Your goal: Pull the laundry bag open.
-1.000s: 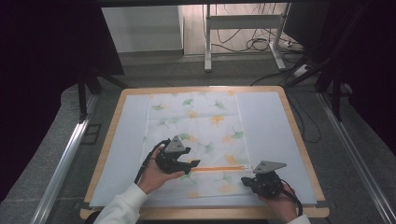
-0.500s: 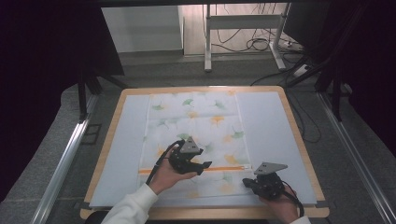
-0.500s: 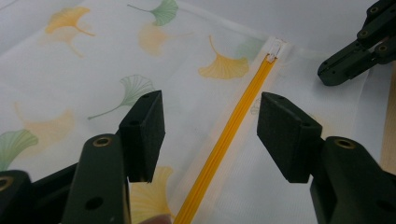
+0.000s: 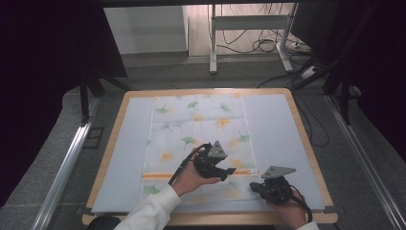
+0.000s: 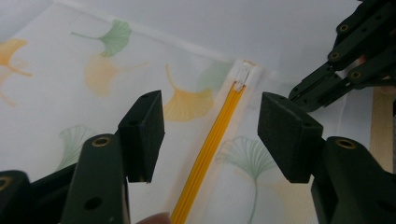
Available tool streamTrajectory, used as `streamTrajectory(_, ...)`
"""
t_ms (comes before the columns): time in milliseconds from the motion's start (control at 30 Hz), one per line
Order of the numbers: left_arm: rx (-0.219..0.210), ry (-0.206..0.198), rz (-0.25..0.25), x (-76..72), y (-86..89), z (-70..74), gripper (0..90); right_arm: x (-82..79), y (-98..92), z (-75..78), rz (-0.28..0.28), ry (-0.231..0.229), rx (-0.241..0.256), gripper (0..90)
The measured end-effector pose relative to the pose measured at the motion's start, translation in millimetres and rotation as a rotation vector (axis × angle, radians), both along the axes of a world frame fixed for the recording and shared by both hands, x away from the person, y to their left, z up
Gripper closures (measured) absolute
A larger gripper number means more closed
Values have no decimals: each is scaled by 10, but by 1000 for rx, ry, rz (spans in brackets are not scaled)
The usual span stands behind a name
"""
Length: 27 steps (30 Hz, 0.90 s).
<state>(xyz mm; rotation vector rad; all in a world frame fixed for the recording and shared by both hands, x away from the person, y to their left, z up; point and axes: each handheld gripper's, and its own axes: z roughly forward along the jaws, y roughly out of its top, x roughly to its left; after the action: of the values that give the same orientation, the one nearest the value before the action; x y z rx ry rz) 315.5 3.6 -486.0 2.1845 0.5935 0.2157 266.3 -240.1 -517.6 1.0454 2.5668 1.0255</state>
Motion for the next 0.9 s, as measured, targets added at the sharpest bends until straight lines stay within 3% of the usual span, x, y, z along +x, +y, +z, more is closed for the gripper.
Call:
streamTrajectory(400,27,11,-52,115,-265,-77,420,-33,-20,-22,-26,0,-6,888)
streamTrajectory(600,10,26,-51,169,-296,-83,420,-75,-19,-24,-34,-21,-18,888)
streamTrajectory(900,54,10,-71,252,-394,-76,412,-73,-23,-28,-34,-19,-11,889)
